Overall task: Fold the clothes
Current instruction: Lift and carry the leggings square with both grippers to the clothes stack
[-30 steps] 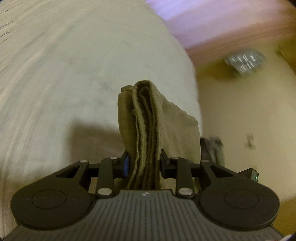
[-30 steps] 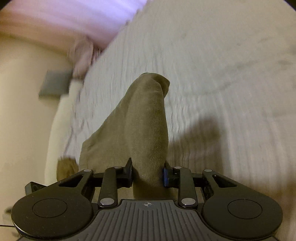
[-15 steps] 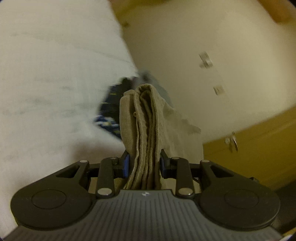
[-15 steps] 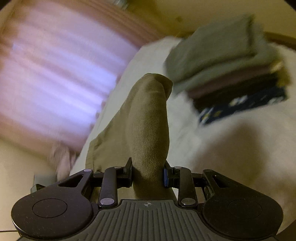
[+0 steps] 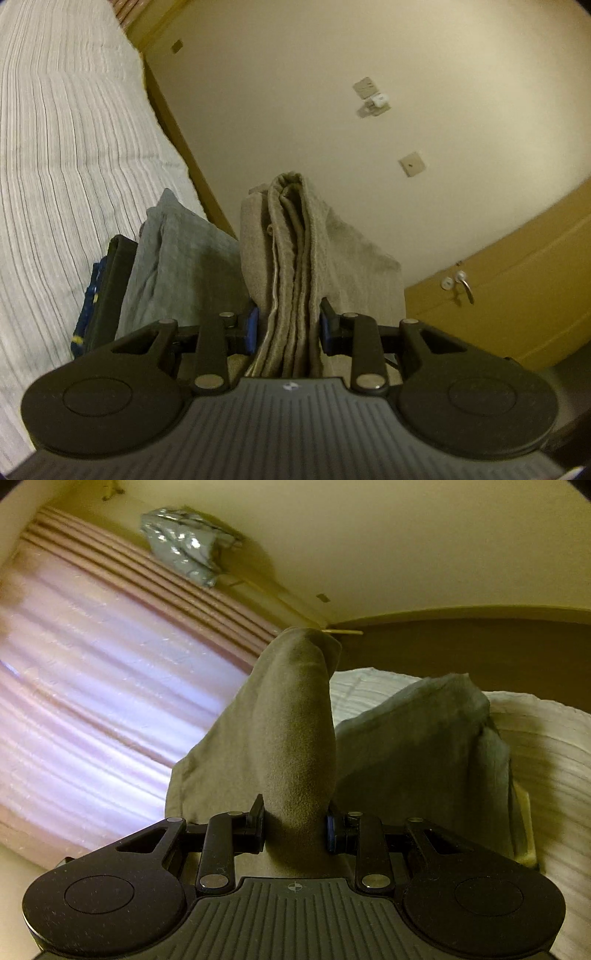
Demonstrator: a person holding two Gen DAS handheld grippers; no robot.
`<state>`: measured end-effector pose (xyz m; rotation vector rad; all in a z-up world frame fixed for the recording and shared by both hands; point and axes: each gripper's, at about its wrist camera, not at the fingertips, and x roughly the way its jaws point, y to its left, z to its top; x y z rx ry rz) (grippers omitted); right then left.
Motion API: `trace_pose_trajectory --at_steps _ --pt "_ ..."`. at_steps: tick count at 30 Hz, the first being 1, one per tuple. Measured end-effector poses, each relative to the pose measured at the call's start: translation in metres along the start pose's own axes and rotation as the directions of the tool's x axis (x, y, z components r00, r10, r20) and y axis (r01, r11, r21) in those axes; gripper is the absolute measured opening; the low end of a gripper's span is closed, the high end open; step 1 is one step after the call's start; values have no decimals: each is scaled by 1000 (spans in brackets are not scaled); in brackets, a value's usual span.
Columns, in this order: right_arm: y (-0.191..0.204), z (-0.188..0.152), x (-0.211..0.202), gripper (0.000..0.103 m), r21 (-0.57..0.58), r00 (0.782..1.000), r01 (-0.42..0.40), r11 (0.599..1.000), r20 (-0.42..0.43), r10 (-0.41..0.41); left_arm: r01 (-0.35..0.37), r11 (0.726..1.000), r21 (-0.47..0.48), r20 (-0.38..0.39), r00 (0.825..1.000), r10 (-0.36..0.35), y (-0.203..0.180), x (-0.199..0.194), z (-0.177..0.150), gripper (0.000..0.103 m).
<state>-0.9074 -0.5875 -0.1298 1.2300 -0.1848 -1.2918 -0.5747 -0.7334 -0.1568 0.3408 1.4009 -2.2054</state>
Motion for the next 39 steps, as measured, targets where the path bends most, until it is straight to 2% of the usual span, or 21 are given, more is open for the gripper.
trace_pose_trajectory --at_steps 6,9,10,11,12,17,19,22,25,28,29,32,35,39 --pt "-25 10 35 28 51 999 35 998 -40 -33 -46 999 -11 -41 998 45 24 35 15 26" --pt "-28 11 48 30 29 998 53 998 -40 -52 -76 997 -15 -44 996 75 36 45 17 28" --pt "-29 12 53 44 11 997 63 998 -39 -63 -87 996 -22 -35 996 86 39 42 17 28" --pt "-29 13 56 50 -5 995 90 996 -34 -90 -98 995 -29 -27 995 97 41 40 17 29" --pt "-27 12 56 58 -24 992 127 992 -17 -128 -109 993 -35 -18 994 108 44 37 17 29" --pt "-18 -1 32 58 -121 974 215 969 101 -204 -168 984 -59 34 985 170 53 22 17 33" --pt "-11 -10 18 58 -154 961 252 955 152 -229 -201 980 10 93 976 199 37 8 18 28" --pt "10 -33 15 57 -246 946 304 920 187 -263 -242 959 147 92 969 231 18 12 9 11" --pt "31 -56 12 57 -334 930 355 873 225 -292 -275 918 285 76 961 265 1 22 -2 9" --pt "41 -84 30 57 -424 920 386 819 244 -307 -299 858 417 65 952 300 -16 33 -14 5" --pt "42 -91 36 57 -446 918 392 805 246 -311 -307 847 434 69 949 309 -16 34 -19 5" --pt "38 -114 56 57 -503 911 412 760 238 -337 -341 855 390 106 940 326 3 33 -38 5" --pt "30 -134 67 57 -537 900 436 723 247 -359 -365 851 377 146 931 334 17 31 -52 4" --pt "20 -144 80 57 -576 892 451 682 265 -366 -352 877 325 145 936 322 33 30 -53 3"
